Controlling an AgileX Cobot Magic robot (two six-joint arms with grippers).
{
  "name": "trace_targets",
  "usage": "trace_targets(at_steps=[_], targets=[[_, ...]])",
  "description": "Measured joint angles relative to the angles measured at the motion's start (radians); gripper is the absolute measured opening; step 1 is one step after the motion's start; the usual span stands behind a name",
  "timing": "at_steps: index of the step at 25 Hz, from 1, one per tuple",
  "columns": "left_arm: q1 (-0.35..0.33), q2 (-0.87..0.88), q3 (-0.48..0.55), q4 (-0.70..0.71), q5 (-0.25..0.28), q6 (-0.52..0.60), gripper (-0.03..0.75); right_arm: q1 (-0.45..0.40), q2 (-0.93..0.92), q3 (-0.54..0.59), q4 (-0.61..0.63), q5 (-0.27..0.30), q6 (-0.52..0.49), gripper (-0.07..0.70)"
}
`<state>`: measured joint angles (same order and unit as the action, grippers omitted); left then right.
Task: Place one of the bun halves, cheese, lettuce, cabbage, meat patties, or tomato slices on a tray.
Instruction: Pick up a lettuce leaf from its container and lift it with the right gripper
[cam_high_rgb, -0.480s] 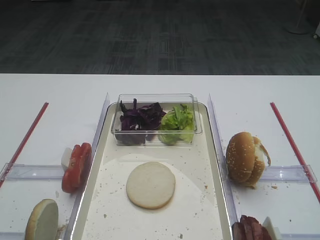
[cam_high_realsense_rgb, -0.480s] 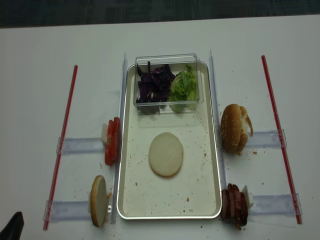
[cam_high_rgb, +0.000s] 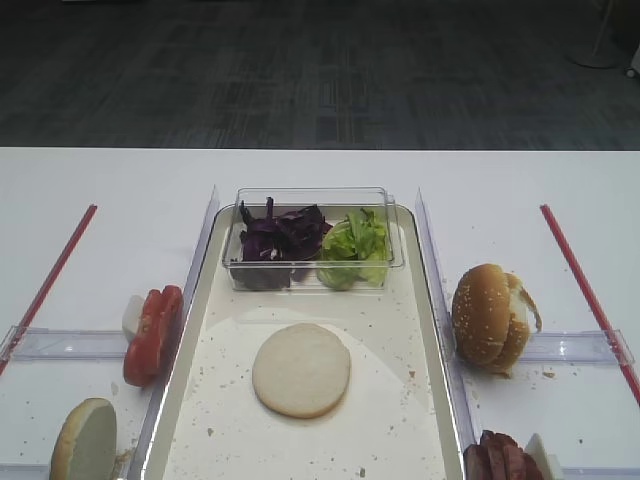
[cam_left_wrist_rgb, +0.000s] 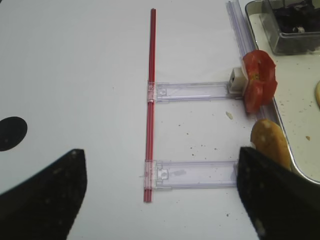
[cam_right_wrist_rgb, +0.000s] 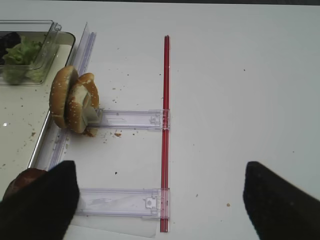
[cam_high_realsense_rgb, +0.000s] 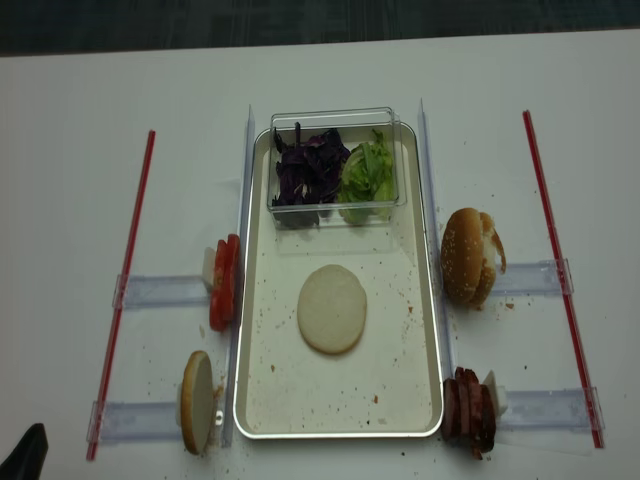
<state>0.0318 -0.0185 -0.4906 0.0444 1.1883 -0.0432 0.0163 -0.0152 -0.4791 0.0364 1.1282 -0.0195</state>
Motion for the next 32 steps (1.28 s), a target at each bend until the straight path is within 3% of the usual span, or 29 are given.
trace_targets(at_steps=[7, 23, 32], targets=[[0.000, 0.000, 0.000, 0.000, 0.000, 0.000, 0.564, 0.000, 0.072, 0.000, 0.000, 0.000, 0.000, 0.678], [0.000, 0.000, 0.000, 0.000, 0.000, 0.000, 0.564, 0.000, 0.832, -0.003, 0.000, -0.016, 0.000, 0.678], [0.000, 0.000, 0.000, 0.000, 0.000, 0.000, 0.564, 0.000, 0.945, -0.010, 0.010, -0.029, 0.002, 0.678]])
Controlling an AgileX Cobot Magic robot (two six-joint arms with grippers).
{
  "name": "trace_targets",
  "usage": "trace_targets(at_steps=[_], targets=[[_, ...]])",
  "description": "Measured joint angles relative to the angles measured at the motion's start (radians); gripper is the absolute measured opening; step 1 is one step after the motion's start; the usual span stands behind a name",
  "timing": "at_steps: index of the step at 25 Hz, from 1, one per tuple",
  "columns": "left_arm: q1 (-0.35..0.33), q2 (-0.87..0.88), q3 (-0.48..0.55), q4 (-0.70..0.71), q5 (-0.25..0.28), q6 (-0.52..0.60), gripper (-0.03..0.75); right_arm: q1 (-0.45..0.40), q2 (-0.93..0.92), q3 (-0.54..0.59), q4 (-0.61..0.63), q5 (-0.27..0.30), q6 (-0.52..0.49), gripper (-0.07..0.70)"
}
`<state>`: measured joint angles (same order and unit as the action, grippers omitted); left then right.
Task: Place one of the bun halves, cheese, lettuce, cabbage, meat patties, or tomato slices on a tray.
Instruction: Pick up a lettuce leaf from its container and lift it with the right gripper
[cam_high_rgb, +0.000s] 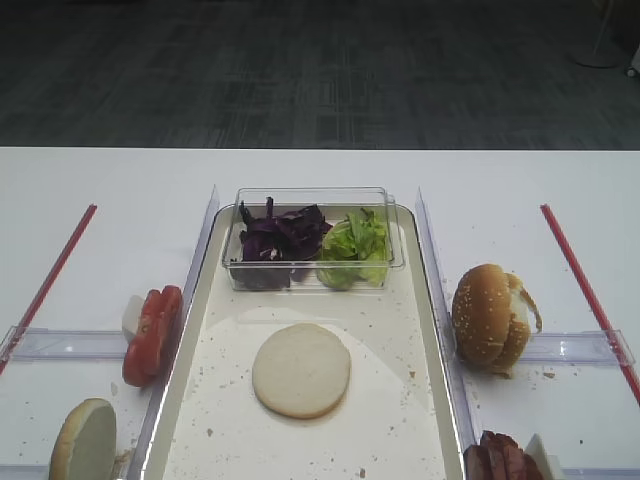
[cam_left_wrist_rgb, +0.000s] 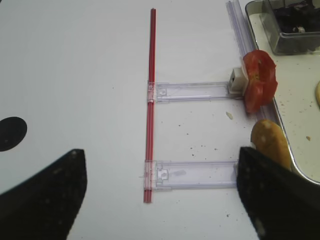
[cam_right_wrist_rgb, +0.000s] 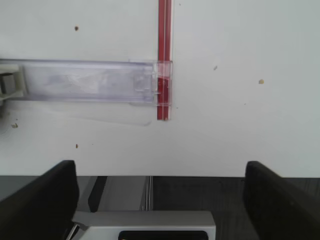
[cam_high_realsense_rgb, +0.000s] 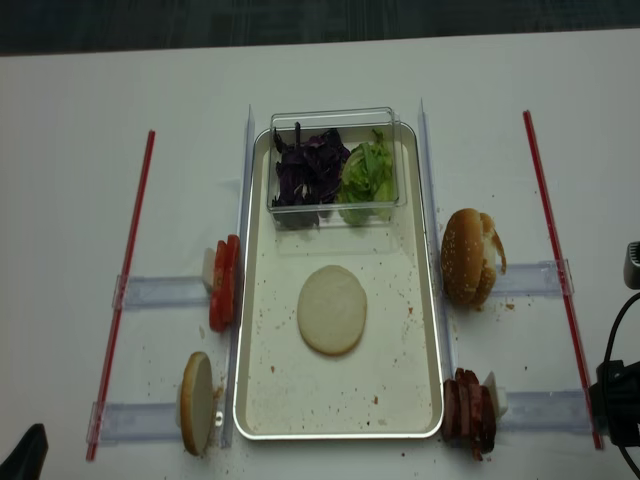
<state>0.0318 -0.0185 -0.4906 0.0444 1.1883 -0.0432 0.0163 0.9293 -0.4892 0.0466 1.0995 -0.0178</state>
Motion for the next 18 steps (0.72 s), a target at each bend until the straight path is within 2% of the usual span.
trace_targets(at_steps=[4, 8, 12, 18], targets=[[0.000, 0.000, 0.000, 0.000, 0.000, 0.000, 0.564, 0.000, 0.047, -0.036, 0.012, -0.021, 0.000, 0.678], [0.000, 0.000, 0.000, 0.000, 0.000, 0.000, 0.564, 0.000, 0.201, -0.137, 0.020, -0.055, 0.002, 0.678], [0.000, 0.000, 0.000, 0.000, 0.000, 0.000, 0.564, 0.000, 0.406, -0.295, 0.031, -0.099, 0.002, 0.678], [0.000, 0.000, 0.000, 0.000, 0.000, 0.000, 0.564, 0.000, 0.708, -0.607, 0.022, -0.093, 0.002, 0.678]])
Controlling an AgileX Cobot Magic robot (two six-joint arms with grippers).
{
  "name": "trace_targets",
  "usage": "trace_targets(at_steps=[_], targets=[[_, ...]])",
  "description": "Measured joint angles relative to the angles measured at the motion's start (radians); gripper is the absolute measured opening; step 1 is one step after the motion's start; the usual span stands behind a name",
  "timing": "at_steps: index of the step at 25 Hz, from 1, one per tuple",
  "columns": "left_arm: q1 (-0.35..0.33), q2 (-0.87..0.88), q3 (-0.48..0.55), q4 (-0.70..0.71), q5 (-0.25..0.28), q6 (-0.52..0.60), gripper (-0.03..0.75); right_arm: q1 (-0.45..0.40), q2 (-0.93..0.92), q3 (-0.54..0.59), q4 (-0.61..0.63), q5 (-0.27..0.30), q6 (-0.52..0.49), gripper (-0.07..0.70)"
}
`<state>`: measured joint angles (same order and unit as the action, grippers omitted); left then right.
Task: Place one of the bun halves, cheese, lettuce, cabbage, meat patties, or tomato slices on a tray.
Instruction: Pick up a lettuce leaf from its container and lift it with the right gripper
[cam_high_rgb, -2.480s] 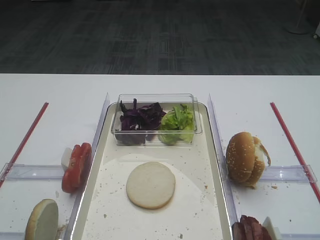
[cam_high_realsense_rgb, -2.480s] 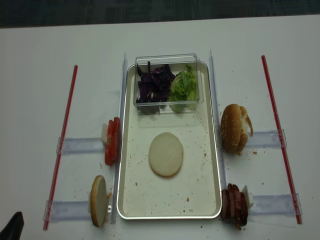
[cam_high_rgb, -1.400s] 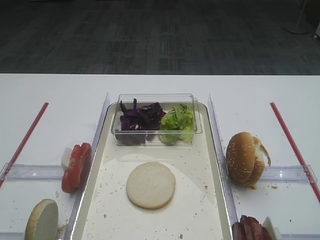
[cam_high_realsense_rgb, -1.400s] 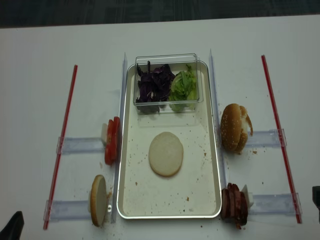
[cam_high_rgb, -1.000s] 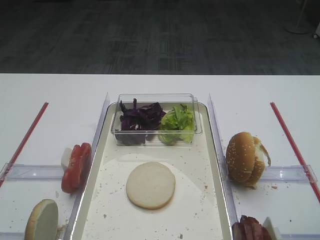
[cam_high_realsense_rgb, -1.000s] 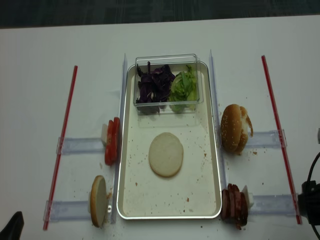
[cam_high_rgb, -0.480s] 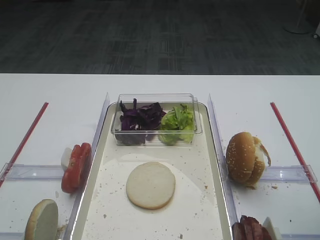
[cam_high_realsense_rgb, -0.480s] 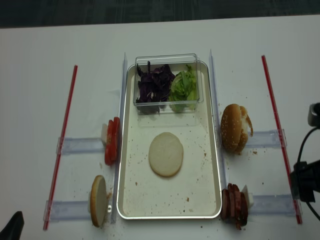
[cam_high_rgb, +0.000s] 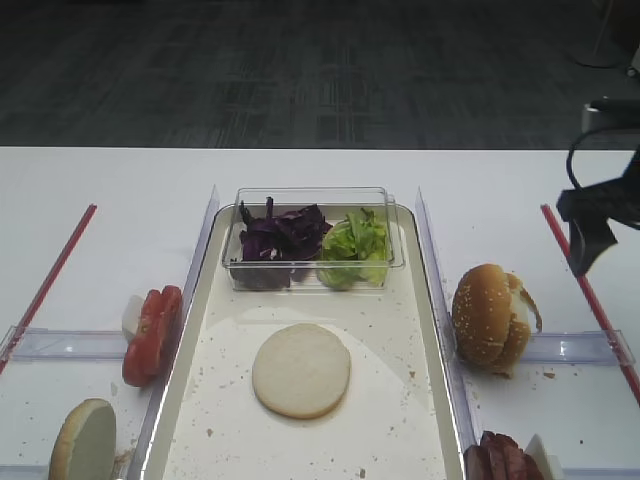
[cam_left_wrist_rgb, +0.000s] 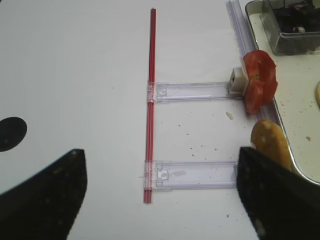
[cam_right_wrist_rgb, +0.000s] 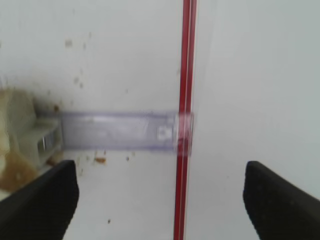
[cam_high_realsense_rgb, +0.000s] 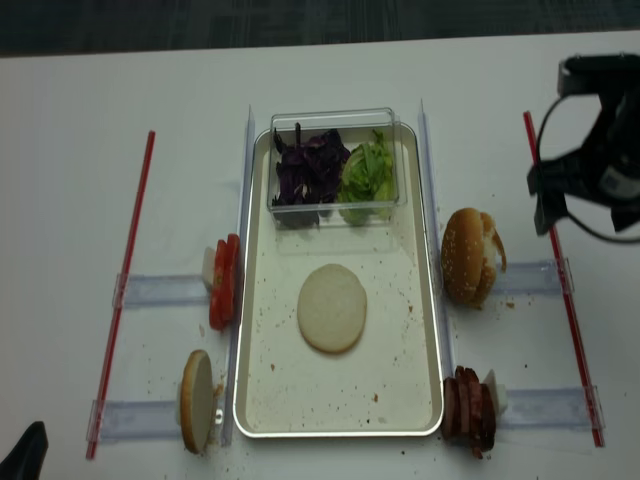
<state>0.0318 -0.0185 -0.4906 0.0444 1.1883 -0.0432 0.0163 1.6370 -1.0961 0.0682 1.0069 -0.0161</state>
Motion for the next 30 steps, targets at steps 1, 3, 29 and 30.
trace_targets(at_steps=[1, 3, 29, 30], targets=[[0.000, 0.000, 0.000, 0.000, 0.000, 0.000, 0.564, 0.000, 0.038, -0.048, -0.010, 0.005, 0.000, 0.678], [0.000, 0.000, 0.000, 0.000, 0.000, 0.000, 0.564, 0.000, 0.131, -0.163, -0.037, 0.029, -0.002, 0.678], [0.000, 0.000, 0.000, 0.000, 0.000, 0.000, 0.564, 0.005, 0.397, -0.532, 0.051, 0.148, -0.004, 0.678], [0.000, 0.000, 0.000, 0.000, 0.000, 0.000, 0.564, 0.011, 0.397, -0.532, 0.060, 0.147, -0.005, 0.678]])
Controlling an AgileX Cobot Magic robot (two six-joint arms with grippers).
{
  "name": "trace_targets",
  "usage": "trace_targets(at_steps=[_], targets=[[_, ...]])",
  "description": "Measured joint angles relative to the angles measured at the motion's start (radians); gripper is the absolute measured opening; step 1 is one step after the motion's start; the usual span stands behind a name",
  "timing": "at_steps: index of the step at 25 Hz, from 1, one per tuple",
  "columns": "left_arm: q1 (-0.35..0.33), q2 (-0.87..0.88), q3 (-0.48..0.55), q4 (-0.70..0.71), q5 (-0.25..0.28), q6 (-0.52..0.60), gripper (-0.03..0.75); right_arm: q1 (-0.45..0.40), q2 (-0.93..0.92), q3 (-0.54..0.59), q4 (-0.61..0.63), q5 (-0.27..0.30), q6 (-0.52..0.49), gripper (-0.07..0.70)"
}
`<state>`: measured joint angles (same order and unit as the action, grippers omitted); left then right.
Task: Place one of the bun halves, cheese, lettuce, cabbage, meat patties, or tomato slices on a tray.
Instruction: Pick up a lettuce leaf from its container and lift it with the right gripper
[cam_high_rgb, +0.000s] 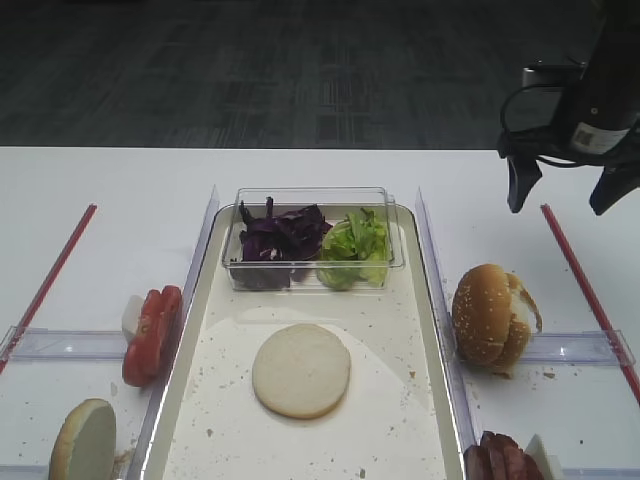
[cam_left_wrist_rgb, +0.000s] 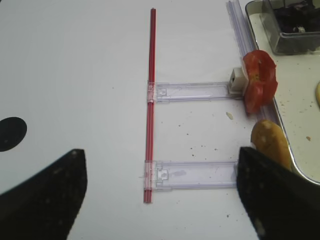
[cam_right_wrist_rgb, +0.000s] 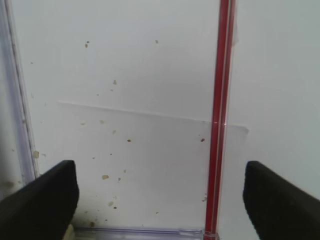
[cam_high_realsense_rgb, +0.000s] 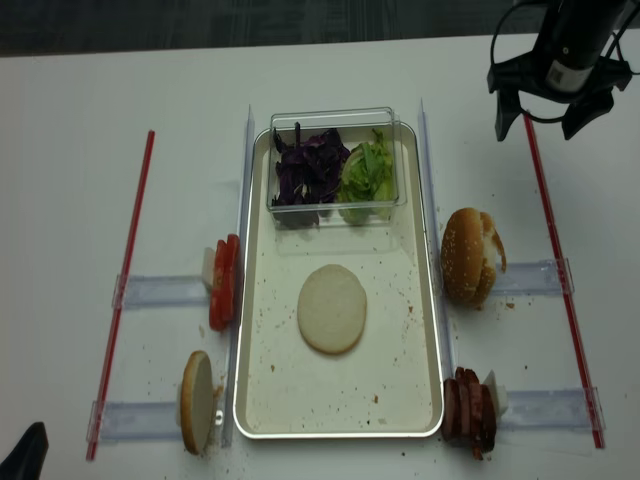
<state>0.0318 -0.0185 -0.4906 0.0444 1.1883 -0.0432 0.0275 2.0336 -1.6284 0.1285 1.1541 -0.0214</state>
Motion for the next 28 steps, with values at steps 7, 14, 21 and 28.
trace_targets(at_steps=[7, 14, 21, 28], targets=[[0.000, 0.000, 0.000, 0.000, 0.000, 0.000, 0.563, 0.151, 0.000, -0.002, 0.006, -0.018, 0.000, 0.678], [0.000, 0.000, 0.000, 0.000, 0.000, 0.000, 0.564, 0.347, 0.000, -0.002, 0.018, -0.084, 0.021, 0.678], [0.000, 0.000, 0.000, 0.000, 0.000, 0.000, 0.564, 0.445, 0.000, -0.002, 0.031, -0.137, 0.014, 0.671], [0.000, 0.000, 0.000, 0.000, 0.000, 0.000, 0.564, 0.447, 0.000, -0.002, 0.053, -0.172, -0.015, 0.589]])
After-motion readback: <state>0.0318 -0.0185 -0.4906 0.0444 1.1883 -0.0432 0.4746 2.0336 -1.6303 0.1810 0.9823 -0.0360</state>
